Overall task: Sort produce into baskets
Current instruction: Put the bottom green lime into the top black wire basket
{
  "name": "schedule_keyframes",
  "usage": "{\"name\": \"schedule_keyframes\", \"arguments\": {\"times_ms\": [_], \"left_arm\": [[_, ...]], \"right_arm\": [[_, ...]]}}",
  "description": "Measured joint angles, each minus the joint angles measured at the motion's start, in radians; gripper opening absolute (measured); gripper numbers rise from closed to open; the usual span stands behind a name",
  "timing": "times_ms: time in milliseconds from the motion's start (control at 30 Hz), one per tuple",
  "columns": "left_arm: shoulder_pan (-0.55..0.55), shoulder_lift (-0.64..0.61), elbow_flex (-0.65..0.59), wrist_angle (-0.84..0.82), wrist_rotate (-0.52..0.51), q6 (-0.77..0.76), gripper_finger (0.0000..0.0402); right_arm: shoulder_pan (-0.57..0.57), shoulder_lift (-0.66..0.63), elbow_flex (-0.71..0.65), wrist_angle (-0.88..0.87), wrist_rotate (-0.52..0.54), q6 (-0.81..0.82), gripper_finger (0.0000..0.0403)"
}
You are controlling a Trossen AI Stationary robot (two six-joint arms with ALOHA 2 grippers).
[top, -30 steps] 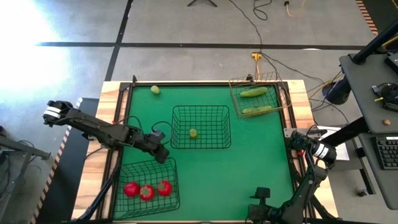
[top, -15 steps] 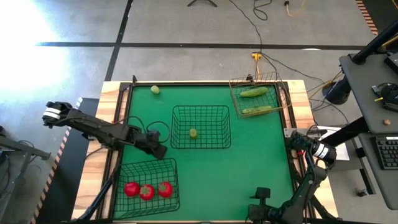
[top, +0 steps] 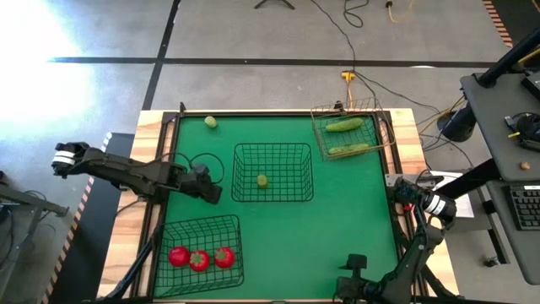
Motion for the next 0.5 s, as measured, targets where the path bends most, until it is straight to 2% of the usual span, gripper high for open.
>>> {"name": "schedule_keyframes", "arguments": {"times_ms": [133, 267, 500], "left_arm": [[0.012, -0.032, 0.007, -0.036, -0.019, -0.009, 0.0004], [0.012, -0.044, 0.035, -0.088, -0.031, -0.009, 0.0028], [0.004, -0.030, 0.104, -0.129, -0.054, 0.019, 0.0106]], "right_arm": [[-0.006, 0.000, 0.000, -0.002, -0.001, -0.008, 0.0376], [-0.019, 0.000, 0.000, -0.005, -0.015, -0.026, 0.0376], [-0.029, 0.000, 0.000, -0.005, -0.022, -0.026, 0.0376]]}}
